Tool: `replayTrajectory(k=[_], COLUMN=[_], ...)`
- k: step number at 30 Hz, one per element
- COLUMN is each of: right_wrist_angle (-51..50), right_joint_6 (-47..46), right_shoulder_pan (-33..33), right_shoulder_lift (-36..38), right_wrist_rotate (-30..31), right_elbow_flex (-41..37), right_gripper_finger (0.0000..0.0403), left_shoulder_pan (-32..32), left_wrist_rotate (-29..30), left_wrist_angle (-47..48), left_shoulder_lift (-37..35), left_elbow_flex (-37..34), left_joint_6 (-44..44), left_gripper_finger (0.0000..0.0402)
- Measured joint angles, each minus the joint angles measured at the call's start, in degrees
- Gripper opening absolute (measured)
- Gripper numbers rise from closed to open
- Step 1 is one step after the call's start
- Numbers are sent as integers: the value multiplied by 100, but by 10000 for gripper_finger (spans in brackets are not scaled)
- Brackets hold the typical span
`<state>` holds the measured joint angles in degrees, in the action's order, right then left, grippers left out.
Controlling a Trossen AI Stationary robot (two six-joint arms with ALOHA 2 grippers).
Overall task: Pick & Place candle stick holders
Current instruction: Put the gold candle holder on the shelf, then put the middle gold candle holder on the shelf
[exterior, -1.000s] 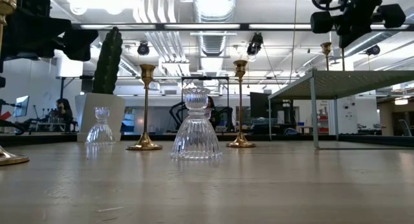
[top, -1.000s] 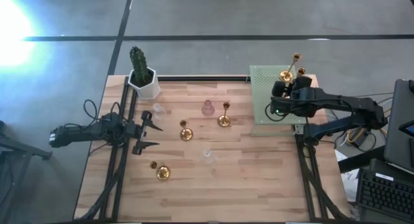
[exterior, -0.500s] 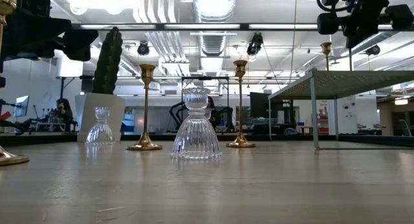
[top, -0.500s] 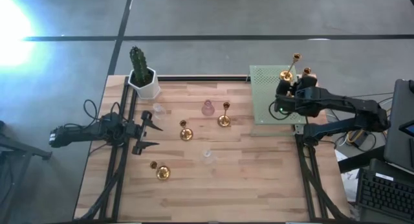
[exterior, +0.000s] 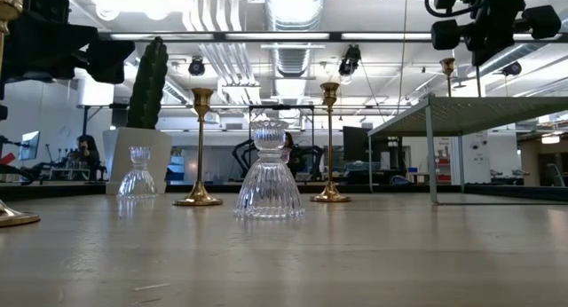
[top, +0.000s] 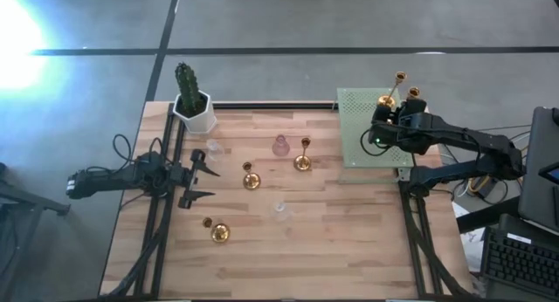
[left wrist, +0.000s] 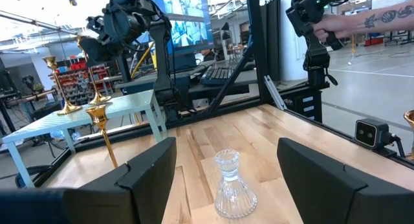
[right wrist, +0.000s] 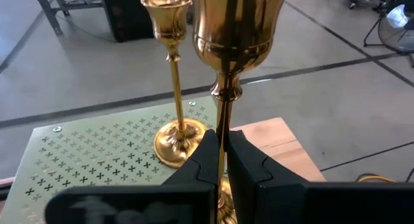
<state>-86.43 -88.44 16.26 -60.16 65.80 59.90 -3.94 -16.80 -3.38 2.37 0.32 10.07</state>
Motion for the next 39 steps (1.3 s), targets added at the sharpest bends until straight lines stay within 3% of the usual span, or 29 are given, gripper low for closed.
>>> replayTrajectory(k=[22, 28, 39], right_wrist_angle=[408, 465, 459], right_joint_6=[16, 88, 195], right_shoulder_pan=[131, 128, 128], right_shoulder_lift=[17, 15, 17], right_wrist_rotate=[30, -63, -45], right_elbow_flex=[-222, -234, -234], right_gripper_finger=[18, 70, 221], left_shoulder_pan=[0, 2, 2], left_wrist_rotate=[1, 0, 0], left_wrist_angle=[0, 0, 1], left_shoulder_lift=[0, 0, 0], left_elbow_flex=[0, 0, 1], left_joint_6=[0, 0, 0], left_gripper_finger=[273, 273, 273])
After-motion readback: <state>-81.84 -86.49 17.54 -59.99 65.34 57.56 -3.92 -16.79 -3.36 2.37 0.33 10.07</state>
